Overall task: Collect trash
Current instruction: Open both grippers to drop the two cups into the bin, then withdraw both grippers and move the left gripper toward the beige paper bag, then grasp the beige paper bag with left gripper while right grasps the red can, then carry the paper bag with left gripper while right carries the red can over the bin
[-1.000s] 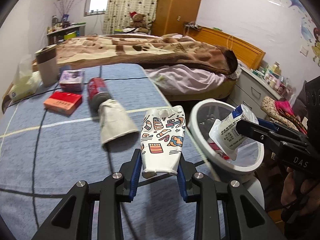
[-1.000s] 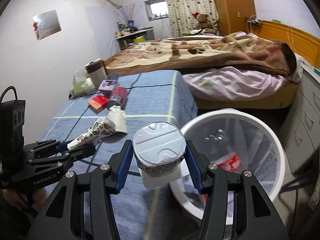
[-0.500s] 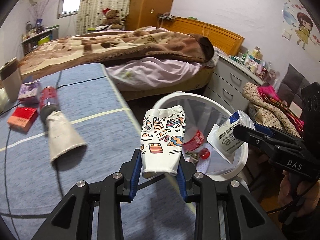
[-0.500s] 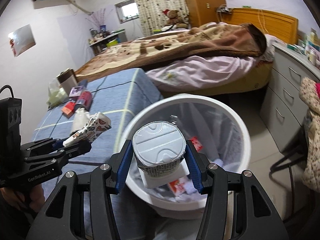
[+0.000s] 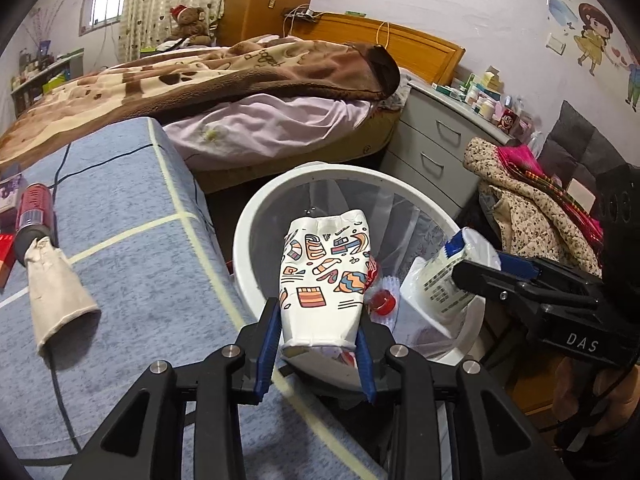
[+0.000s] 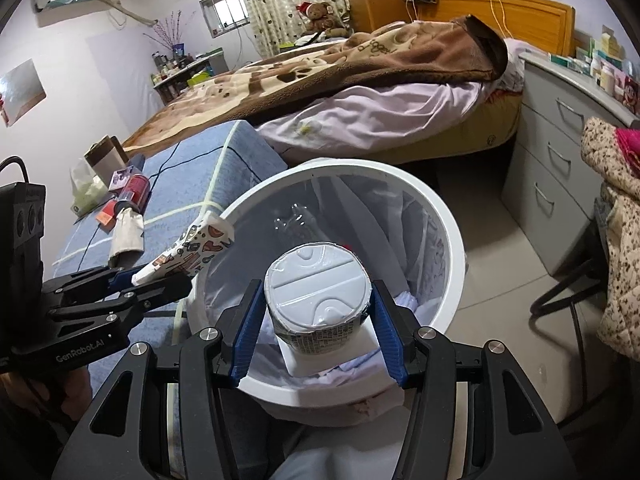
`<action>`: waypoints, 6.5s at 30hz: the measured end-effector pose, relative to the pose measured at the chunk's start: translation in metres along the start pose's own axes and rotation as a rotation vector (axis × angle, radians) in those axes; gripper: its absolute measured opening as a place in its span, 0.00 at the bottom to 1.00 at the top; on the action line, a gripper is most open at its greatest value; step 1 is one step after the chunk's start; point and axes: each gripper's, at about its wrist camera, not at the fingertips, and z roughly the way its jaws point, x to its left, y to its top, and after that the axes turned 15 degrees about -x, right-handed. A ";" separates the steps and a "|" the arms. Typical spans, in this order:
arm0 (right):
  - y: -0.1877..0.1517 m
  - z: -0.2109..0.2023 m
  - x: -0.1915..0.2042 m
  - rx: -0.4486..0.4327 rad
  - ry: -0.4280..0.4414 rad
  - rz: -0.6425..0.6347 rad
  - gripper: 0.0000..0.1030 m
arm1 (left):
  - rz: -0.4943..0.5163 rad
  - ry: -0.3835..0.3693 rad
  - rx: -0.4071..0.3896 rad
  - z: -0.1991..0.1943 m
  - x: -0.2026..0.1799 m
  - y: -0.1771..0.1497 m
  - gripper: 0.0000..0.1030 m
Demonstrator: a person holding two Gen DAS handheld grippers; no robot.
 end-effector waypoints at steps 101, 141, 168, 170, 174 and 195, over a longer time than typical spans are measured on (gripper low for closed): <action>0.035 0.036 0.157 0.003 0.282 -0.235 0.59 | -0.277 0.385 -0.122 -0.101 0.179 -0.025 0.29; 0.036 0.180 0.255 0.162 0.287 -0.277 0.59 | -0.424 0.445 -0.163 -0.146 0.280 -0.059 0.29; 0.034 0.104 0.226 0.104 0.354 -0.257 0.54 | -0.381 0.485 -0.139 -0.142 0.258 -0.052 0.29; 0.033 0.095 0.221 0.094 0.357 -0.250 0.53 | -0.373 0.485 -0.138 -0.143 0.251 -0.050 0.29; 0.031 0.076 0.207 0.074 0.352 -0.232 0.53 | -0.349 0.480 -0.143 -0.146 0.233 -0.044 0.29; 0.024 0.033 0.120 0.014 0.240 -0.111 0.54 | -0.208 0.318 -0.108 -0.104 0.128 -0.012 0.29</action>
